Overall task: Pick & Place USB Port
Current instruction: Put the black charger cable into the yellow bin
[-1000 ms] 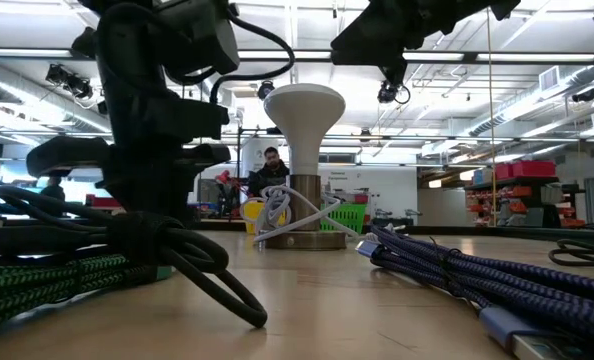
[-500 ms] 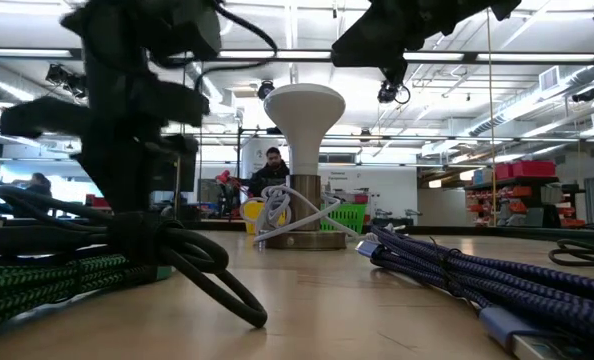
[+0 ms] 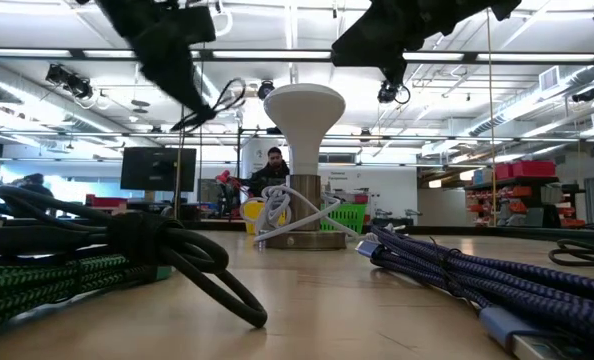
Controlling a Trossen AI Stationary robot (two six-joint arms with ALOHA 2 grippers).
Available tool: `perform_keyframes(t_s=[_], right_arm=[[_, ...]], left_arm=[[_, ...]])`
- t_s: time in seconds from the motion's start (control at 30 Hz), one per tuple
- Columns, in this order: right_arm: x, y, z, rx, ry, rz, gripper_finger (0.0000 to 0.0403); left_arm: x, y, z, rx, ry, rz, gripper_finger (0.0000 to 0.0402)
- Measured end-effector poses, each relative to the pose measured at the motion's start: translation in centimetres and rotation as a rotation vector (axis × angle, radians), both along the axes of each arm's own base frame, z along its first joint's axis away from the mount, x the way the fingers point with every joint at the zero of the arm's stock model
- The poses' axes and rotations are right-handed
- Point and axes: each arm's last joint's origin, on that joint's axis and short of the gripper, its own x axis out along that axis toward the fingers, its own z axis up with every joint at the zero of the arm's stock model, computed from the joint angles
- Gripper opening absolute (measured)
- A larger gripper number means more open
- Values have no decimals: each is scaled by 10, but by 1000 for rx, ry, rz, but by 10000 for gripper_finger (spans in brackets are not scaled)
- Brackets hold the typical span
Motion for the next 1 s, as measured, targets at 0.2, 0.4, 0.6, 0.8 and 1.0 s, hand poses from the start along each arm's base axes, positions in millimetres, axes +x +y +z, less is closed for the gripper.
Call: perform_keyframes(t_s=[0.2,0.4,0.6,0.8,1.0], right_arm=[[0,0,0,0,-1,1,107],[0,0,0,-4,-2,3,107],[1,0,2,-21,-22,11,107],[1,0,3,-22,-34,10,107],[1,0,3,-25,-32,-5,107]], left_arm=[[-9,55,2,-137,-333,14,29],[-31,102,-29,-227,-542,210,29],[-45,128,-51,-342,-830,268,29],[-33,147,-70,-407,-885,340,29],[-10,170,-90,-467,-828,393,29]])
